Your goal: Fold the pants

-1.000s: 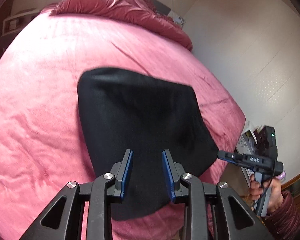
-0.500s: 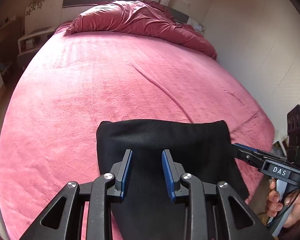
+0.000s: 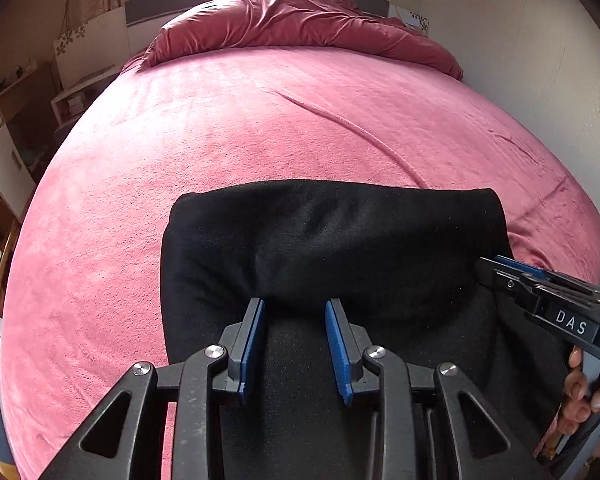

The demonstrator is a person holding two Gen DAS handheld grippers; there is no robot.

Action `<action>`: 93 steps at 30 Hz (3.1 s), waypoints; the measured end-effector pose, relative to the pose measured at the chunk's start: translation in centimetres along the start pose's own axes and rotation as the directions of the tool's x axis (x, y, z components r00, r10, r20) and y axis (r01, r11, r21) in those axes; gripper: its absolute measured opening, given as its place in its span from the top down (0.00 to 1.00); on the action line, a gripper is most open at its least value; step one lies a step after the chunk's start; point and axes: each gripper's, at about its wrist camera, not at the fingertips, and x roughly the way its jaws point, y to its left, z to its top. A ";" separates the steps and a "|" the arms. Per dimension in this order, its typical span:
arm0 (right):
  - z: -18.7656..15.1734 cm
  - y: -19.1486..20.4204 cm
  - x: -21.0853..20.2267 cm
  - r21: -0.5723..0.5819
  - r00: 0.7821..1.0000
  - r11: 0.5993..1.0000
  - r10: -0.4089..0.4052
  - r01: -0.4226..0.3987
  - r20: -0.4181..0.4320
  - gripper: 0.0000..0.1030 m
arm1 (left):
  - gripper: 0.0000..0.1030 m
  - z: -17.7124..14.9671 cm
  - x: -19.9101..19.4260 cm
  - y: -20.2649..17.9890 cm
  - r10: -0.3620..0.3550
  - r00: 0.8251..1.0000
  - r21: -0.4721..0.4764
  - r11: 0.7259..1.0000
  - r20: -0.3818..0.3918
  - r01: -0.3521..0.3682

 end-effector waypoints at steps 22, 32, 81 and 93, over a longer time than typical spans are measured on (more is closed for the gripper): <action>0.0 0.7 -4.0 -0.002 0.999 1.000 0.031 -0.031 0.020 0.59 | 0.64 -3.0 -6.6 2.7 0.021 0.998 -0.038 0.999 0.065 -0.018; -5.0 -1.9 -9.4 0.021 1.000 1.000 -0.012 0.012 -0.012 0.45 | 0.63 -7.8 -9.7 6.5 -0.049 0.998 -0.179 0.982 0.038 0.055; -1.7 -7.2 0.3 0.195 0.919 0.943 0.313 -0.270 -0.241 0.19 | 0.22 -4.6 -0.8 8.9 -0.447 0.889 -0.312 0.862 -0.098 0.399; -1.9 -4.7 0.8 0.087 0.913 0.952 0.306 -0.294 -0.270 0.54 | 0.60 -4.1 0.1 7.7 -0.516 0.850 -0.351 0.818 -0.102 0.455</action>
